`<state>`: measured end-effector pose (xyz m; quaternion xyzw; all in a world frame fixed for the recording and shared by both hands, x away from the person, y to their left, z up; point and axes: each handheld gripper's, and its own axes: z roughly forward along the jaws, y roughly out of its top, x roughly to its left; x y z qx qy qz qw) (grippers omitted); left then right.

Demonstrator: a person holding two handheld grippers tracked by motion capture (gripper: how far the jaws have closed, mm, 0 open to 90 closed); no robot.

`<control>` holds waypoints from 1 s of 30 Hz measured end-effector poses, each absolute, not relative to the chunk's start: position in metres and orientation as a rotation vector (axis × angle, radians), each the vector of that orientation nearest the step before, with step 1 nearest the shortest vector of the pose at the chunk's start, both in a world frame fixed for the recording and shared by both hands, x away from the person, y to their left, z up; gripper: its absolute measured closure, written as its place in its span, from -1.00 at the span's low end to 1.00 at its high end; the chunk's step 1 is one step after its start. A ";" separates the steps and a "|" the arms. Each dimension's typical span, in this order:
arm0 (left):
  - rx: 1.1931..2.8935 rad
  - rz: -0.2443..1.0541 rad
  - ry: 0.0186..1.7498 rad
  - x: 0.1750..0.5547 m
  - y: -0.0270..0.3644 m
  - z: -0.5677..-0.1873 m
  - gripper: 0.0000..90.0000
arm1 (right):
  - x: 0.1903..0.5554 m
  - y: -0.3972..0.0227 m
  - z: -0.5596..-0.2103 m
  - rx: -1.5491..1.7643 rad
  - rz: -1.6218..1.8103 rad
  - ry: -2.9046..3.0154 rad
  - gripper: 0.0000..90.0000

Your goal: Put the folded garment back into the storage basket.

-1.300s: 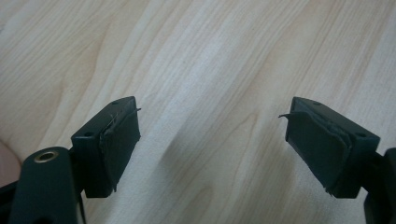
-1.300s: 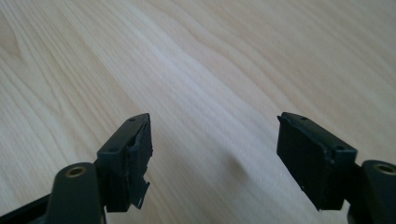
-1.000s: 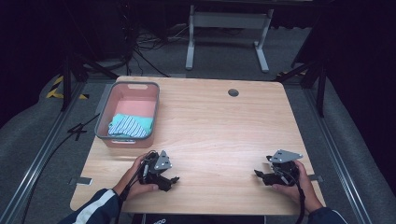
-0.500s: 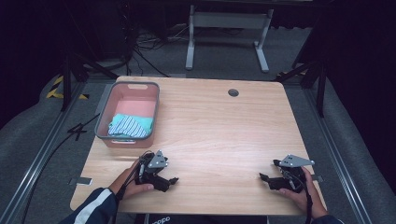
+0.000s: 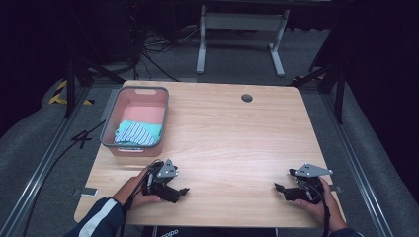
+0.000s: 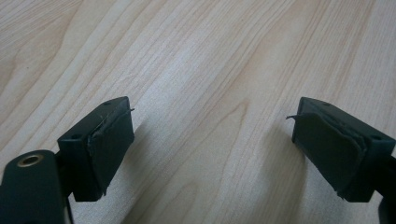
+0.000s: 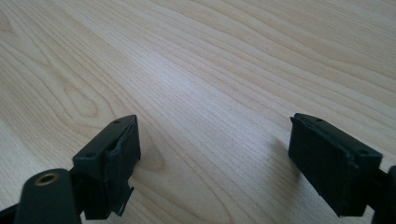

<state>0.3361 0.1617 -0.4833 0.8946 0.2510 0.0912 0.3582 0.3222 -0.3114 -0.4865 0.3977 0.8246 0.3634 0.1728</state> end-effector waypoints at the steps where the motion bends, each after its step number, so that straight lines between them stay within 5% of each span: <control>1: 2.309 0.235 0.647 0.336 0.162 -0.483 -0.72 | 0.322 -0.311 -0.487 1.127 1.031 2.339 -0.62; 30: 2.317 0.231 0.650 0.337 0.160 -0.483 -0.78 | 0.324 -0.312 -0.487 1.127 1.031 2.343 -0.62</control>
